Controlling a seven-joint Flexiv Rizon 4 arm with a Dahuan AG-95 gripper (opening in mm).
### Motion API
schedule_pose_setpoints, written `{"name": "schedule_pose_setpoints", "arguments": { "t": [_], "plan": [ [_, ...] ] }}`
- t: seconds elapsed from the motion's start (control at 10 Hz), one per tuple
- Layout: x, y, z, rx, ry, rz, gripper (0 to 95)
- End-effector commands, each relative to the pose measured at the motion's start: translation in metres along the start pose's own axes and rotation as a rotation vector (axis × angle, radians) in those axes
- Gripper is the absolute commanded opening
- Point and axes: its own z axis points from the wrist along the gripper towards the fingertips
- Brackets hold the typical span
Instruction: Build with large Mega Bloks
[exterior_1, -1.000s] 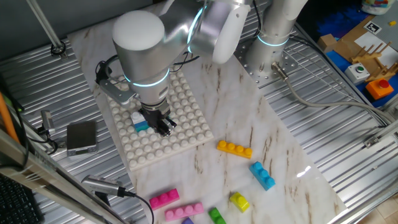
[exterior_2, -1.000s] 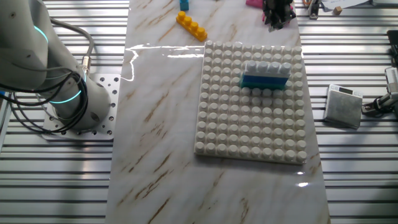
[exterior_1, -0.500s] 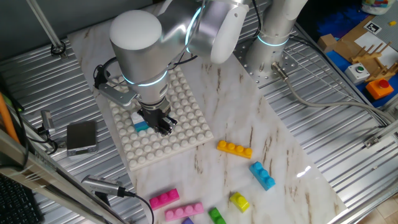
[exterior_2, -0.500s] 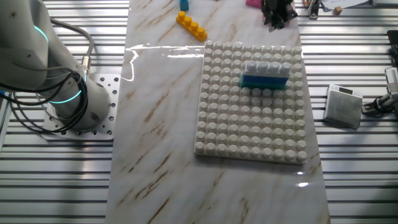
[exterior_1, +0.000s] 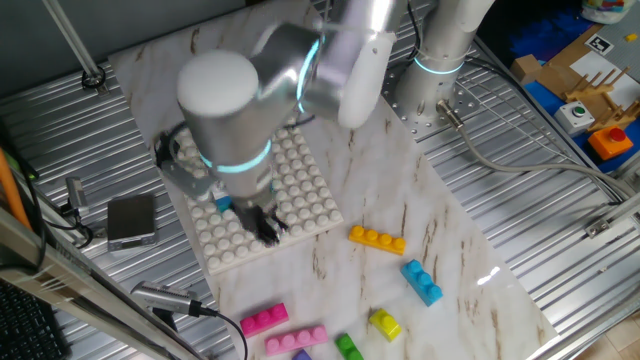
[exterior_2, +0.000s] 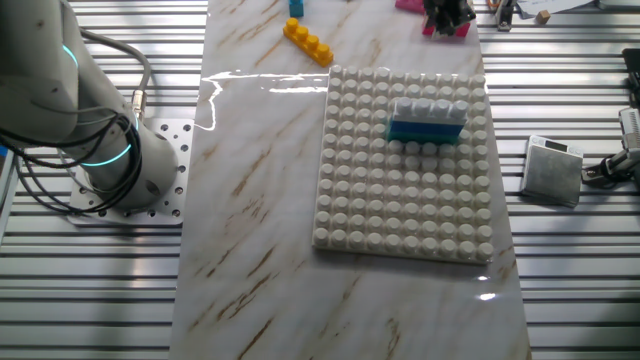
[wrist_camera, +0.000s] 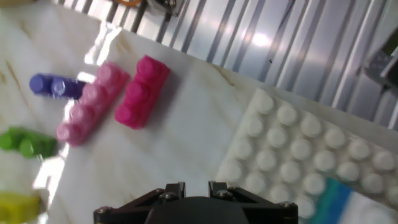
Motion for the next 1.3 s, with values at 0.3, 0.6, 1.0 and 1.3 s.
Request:
{"name": "schedule_pose_setpoints", "arguments": {
  "t": [0.3, 0.6, 1.0, 1.3],
  "plan": [
    [-0.014, 0.043, 0.021, 0.022, -0.014, 0.06, 19.0],
    [-0.014, 0.043, 0.021, 0.008, -0.017, 0.01, 19.0],
    [-0.014, 0.043, 0.021, 0.004, -0.006, -0.013, 19.0],
    [-0.015, 0.045, 0.022, -0.046, -0.047, 0.002, 38.0]
  ]
}}
